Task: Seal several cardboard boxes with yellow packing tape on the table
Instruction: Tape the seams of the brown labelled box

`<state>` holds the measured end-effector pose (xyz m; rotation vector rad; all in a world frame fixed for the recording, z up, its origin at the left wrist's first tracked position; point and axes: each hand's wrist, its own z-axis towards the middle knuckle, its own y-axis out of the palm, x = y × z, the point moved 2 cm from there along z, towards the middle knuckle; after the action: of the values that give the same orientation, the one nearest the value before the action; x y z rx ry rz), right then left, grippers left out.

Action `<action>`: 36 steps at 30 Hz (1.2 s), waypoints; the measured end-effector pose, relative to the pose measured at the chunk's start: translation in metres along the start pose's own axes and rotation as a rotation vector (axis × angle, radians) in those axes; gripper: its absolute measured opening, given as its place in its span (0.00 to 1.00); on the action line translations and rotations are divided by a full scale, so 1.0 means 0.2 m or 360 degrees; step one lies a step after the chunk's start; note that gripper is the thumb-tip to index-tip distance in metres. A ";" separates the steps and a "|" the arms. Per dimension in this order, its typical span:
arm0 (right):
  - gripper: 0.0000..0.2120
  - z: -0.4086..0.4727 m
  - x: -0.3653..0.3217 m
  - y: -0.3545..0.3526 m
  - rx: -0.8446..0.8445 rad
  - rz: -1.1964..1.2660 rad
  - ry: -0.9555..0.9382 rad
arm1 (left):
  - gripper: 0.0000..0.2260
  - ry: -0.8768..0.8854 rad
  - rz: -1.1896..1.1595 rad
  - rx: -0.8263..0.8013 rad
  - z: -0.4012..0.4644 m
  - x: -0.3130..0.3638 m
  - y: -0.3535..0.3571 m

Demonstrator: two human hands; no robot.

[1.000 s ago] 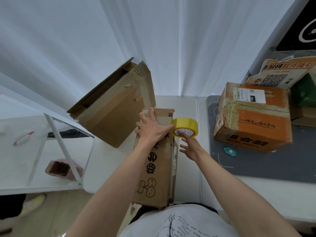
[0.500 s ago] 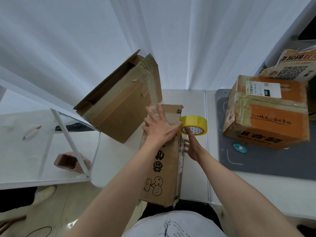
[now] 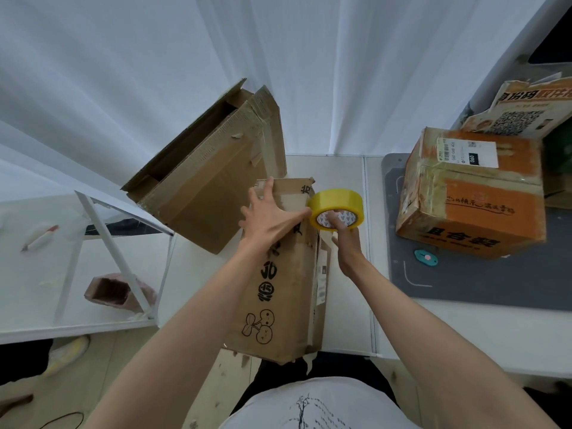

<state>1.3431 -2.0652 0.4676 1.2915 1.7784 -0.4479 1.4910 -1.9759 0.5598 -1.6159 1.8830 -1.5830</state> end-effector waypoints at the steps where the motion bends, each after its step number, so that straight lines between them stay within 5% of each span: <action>1: 0.07 -0.01 -0.02 -0.01 0.0033 -0.0005 -0.0066 | 0.53 0.0004 -0.0057 -0.0016 0.00 -0.01 -0.01; 4: 0.06 -0.03 -0.10 -0.02 0.0133 -0.0064 -0.0225 | 0.51 0.0040 -0.0242 -0.0066 0.02 -0.04 -0.01; 8: 0.23 -0.08 -0.19 -0.04 0.0128 -0.0433 -0.0412 | 0.50 0.0061 -0.0580 -0.0236 0.08 -0.13 0.03; 12: 0.17 -0.07 -0.21 -0.04 0.0048 -0.0832 -0.0504 | 0.51 0.0005 -0.0957 -0.0462 0.14 -0.24 0.16; 17: 0.20 -0.02 -0.16 0.05 0.0000 -0.1111 -0.0490 | 0.37 -0.0072 -0.1235 -0.0517 0.26 -0.40 0.28; 25: 0.17 0.03 -0.01 0.32 0.0059 -0.1636 -0.0428 | 0.20 -0.0294 -0.1229 -0.0511 0.29 -0.55 0.37; 36: 0.14 0.03 -0.07 0.35 0.0033 -0.1908 -0.0633 | 0.17 -0.0212 -0.0816 -0.0180 0.37 -0.53 0.40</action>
<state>1.4098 -2.0505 0.4886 -0.0274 2.0057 -1.2576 1.5373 -1.9464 0.4185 -2.3310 1.5954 -1.5019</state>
